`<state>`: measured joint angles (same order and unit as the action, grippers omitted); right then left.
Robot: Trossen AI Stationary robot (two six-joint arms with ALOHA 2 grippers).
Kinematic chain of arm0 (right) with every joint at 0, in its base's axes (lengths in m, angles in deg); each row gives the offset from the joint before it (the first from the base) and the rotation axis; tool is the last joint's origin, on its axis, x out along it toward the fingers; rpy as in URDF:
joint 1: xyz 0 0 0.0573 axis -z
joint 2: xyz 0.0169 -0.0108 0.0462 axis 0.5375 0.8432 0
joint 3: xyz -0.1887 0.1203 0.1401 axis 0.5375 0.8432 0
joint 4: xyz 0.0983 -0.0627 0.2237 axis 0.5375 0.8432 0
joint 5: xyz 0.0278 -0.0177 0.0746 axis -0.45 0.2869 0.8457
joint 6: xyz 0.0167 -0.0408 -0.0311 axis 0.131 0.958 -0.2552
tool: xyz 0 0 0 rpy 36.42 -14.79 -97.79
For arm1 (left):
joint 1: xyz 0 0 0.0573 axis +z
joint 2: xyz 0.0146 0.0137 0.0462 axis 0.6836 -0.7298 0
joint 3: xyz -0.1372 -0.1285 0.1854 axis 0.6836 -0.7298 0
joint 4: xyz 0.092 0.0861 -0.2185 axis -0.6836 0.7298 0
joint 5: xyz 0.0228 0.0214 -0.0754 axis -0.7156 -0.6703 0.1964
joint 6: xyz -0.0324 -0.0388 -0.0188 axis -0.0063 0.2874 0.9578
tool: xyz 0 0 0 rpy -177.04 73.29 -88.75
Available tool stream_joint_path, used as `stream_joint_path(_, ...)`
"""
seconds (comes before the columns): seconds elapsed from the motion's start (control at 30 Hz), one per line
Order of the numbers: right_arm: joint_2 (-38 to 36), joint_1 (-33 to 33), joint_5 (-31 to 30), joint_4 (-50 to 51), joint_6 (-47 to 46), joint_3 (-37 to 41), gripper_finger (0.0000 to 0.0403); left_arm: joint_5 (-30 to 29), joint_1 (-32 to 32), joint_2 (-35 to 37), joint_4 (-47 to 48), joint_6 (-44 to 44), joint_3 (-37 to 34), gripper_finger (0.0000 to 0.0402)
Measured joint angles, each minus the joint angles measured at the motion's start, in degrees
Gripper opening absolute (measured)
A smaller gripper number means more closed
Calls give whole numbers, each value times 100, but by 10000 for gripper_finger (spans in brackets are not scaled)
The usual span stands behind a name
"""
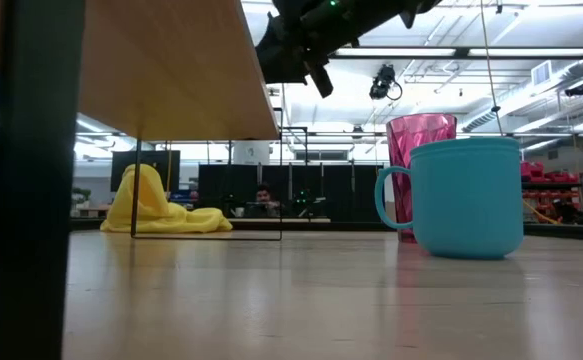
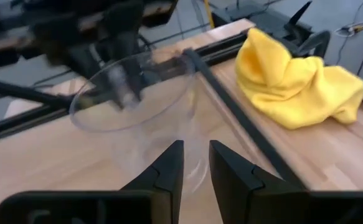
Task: Stack small to large cups/mugs on shelf
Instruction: Put the transparent mug on the shelf
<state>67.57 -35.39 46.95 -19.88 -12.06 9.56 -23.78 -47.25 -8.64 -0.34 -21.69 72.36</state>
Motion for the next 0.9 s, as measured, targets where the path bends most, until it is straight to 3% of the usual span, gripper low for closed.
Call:
stream_joint_path(0.33, 12, -70, 96, 63, -26, 6, 85, -51, 6, 446, 281, 113, -2, 74)
stream_joint_path(0.9, 15, -158, 98, 50, -45, 9, 85, -96, 4, 455, 447, 111, -4, 81)
